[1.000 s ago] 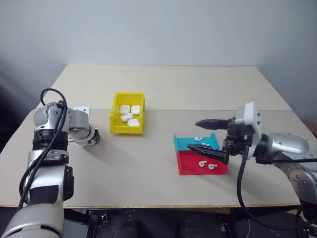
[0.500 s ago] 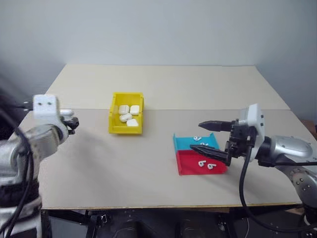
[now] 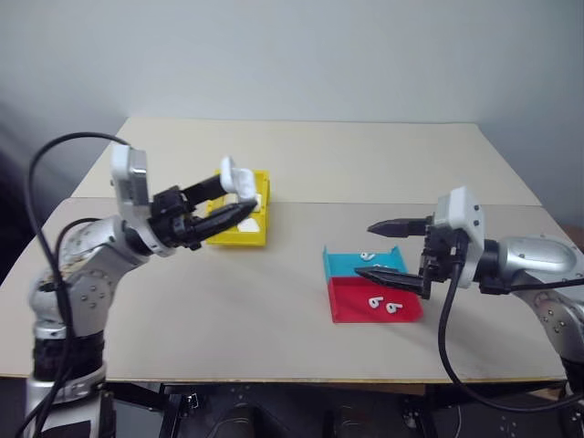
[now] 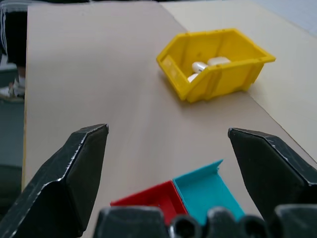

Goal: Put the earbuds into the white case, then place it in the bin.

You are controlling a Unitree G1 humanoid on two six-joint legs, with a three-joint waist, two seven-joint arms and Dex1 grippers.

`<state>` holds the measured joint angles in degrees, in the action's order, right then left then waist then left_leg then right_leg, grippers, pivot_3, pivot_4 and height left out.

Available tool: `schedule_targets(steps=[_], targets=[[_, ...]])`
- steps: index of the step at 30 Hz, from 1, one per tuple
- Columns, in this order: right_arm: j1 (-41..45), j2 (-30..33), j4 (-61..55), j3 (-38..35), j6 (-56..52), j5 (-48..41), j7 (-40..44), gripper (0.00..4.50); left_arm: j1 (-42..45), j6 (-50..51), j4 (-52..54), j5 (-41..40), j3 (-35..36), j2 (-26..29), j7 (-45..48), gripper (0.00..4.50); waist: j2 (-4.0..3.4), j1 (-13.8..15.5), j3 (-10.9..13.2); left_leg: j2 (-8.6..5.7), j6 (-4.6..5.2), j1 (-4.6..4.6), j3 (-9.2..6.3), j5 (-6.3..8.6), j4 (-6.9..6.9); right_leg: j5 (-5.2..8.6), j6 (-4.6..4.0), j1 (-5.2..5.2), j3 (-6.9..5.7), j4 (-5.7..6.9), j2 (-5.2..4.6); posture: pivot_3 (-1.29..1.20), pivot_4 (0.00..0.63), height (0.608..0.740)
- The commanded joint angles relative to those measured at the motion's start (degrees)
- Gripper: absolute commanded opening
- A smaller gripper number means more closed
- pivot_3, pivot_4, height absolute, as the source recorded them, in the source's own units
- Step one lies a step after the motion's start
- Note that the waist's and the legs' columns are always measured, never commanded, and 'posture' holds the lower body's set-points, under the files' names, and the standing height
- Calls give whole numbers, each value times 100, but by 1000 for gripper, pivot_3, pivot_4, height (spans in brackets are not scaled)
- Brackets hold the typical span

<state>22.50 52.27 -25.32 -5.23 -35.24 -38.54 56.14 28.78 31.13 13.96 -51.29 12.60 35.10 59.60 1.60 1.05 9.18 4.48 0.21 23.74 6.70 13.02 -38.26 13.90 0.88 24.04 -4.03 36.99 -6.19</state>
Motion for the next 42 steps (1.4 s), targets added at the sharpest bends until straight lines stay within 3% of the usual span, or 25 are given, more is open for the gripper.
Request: schedule_targets(steps=[1,5,13,16,19,29,42], targets=[[155,256,217,190,414,460,444,4500,163,-339,-120,14,-308,-151,823,2763,0,-32,0,0,0,2,1,0,0,0,0,1,1,0,1,0,150,740],[354,619,439,793,527,1210,729,4500,288,-490,-319,94,-528,-194,1403,2763,0,-44,0,1,-1,5,1,-1,-4,1,1,5,2,1,1,0,150,740],[961,899,724,1933,636,2269,1358,4500,110,-613,-242,208,-590,-300,1478,2763,-1,-50,0,3,-1,5,0,-1,-5,2,3,7,3,-1,2,0,150,740],[1087,856,970,2254,855,2692,1524,3879,3,-632,-106,225,-620,-400,1364,2763,-1,-39,0,3,1,6,1,0,-8,2,4,4,3,-4,2,0,150,740],[1286,735,1330,2675,1303,3176,1823,2865,-87,-668,-40,260,-616,-460,1282,2763,-1,-43,0,5,0,8,1,0,-14,2,4,7,3,2,2,0,150,740],[1857,183,2575,3297,2806,4427,2215,2865,-303,-741,217,311,-606,-553,956,2763,-1,-53,0,6,-14,7,4,-8,-15,2,4,8,4,1,3,0,150,740],[1828,-120,2903,3275,3209,4641,2671,2865,-578,-792,506,294,-529,-534,638,2763,-1,-48,0,8,-31,6,3,-19,-15,2,4,7,3,2,4,0,150,740]])
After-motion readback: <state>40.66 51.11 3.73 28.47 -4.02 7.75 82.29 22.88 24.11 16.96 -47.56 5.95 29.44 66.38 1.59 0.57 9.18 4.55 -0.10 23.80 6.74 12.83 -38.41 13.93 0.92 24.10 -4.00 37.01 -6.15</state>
